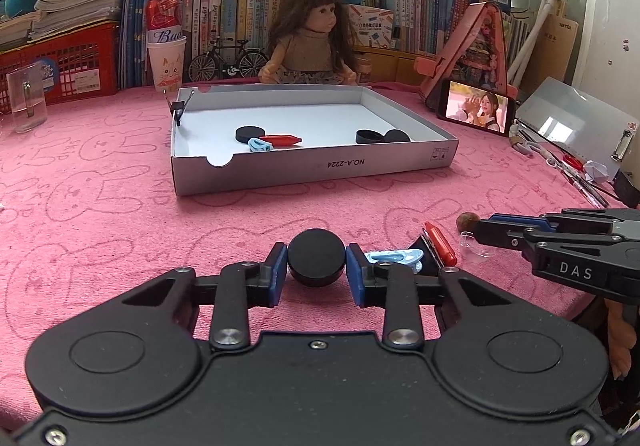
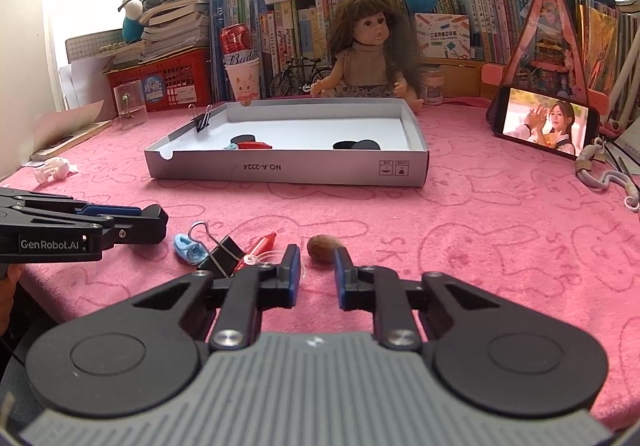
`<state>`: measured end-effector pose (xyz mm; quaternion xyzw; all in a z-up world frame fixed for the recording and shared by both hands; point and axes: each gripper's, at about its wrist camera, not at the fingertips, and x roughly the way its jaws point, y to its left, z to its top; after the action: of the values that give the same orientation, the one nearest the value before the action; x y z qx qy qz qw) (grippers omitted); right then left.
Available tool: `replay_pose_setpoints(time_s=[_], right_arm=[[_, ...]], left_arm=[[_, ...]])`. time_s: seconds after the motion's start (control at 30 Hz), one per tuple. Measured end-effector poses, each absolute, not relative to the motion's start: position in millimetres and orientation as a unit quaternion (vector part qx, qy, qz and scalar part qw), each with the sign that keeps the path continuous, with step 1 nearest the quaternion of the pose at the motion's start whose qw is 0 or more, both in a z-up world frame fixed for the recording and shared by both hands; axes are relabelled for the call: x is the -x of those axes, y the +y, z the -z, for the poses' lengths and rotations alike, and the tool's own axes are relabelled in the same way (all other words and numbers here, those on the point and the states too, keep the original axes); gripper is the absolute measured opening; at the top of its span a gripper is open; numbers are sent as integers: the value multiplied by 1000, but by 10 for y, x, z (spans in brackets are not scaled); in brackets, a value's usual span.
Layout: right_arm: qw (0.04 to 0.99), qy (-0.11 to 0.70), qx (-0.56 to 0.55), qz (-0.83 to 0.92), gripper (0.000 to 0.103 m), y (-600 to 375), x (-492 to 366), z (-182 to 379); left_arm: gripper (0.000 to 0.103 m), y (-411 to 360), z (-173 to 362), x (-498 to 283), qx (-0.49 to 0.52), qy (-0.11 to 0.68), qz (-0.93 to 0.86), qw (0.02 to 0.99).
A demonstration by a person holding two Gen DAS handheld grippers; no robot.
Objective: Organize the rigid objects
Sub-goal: 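Close the right gripper on the brown nut while the left gripper holds the puck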
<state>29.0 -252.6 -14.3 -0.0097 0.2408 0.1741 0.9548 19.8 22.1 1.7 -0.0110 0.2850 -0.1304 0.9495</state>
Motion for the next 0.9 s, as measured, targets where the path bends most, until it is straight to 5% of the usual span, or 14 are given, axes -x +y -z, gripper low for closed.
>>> replay_pose_setpoints(time_s=[0.9], right_arm=[[963, 233, -3, -133, 23, -2627, -346, 101]], left_arm=[[30, 300, -75, -268, 29, 275, 113, 954]])
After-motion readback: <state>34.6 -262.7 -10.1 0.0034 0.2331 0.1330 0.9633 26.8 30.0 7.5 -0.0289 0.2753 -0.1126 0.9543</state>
